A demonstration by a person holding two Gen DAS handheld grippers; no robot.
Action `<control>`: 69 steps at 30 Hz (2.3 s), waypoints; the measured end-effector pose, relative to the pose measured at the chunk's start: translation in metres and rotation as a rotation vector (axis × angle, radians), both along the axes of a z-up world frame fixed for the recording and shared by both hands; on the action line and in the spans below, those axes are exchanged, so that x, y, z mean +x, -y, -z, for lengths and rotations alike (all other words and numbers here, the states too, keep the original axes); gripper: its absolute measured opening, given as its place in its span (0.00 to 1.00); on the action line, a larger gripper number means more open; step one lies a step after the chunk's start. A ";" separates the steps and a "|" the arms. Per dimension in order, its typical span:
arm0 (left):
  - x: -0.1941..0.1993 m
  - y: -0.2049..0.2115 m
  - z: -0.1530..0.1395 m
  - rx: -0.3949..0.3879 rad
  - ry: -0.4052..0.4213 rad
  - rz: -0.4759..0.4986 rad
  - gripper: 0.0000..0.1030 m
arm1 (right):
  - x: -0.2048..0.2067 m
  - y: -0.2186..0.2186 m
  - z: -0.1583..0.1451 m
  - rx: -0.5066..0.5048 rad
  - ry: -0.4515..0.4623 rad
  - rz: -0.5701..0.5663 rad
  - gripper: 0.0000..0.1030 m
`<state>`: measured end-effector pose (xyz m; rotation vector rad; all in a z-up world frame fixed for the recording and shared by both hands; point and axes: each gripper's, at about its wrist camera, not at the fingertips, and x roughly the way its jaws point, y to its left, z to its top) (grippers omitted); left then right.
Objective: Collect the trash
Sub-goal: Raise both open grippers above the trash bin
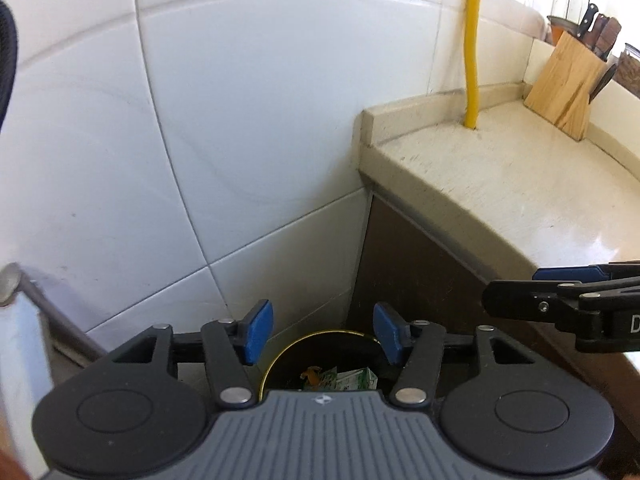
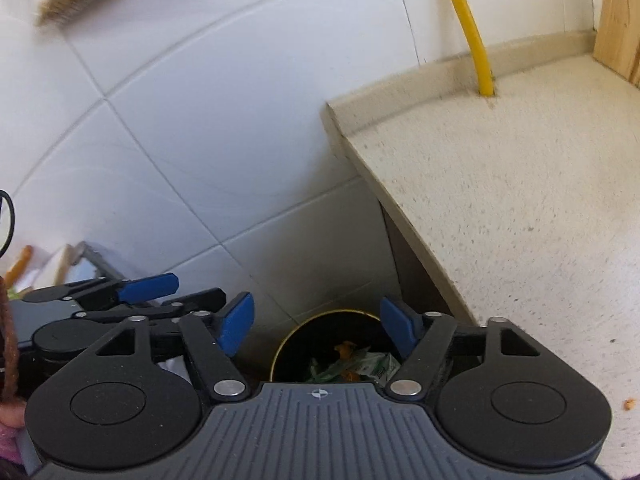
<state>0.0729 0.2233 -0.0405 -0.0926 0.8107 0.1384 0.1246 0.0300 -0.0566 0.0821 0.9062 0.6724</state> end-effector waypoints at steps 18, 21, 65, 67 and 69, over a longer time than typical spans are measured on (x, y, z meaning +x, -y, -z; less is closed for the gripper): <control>-0.044 0.108 -0.019 0.001 0.023 -0.084 0.66 | -0.032 0.102 -0.012 -0.031 0.041 0.035 0.79; -0.051 0.117 -0.021 0.007 0.031 -0.090 0.68 | -0.042 0.110 -0.011 -0.027 0.041 0.034 0.80; -0.057 0.134 -0.017 -0.064 -0.078 -0.118 0.70 | -0.056 0.127 -0.013 -0.069 0.016 0.024 0.81; -0.055 0.131 -0.017 -0.069 -0.082 -0.116 0.70 | -0.054 0.125 -0.014 -0.070 0.013 0.026 0.81; -0.052 0.128 -0.017 -0.078 -0.085 -0.116 0.70 | -0.053 0.124 -0.014 -0.071 0.008 0.025 0.81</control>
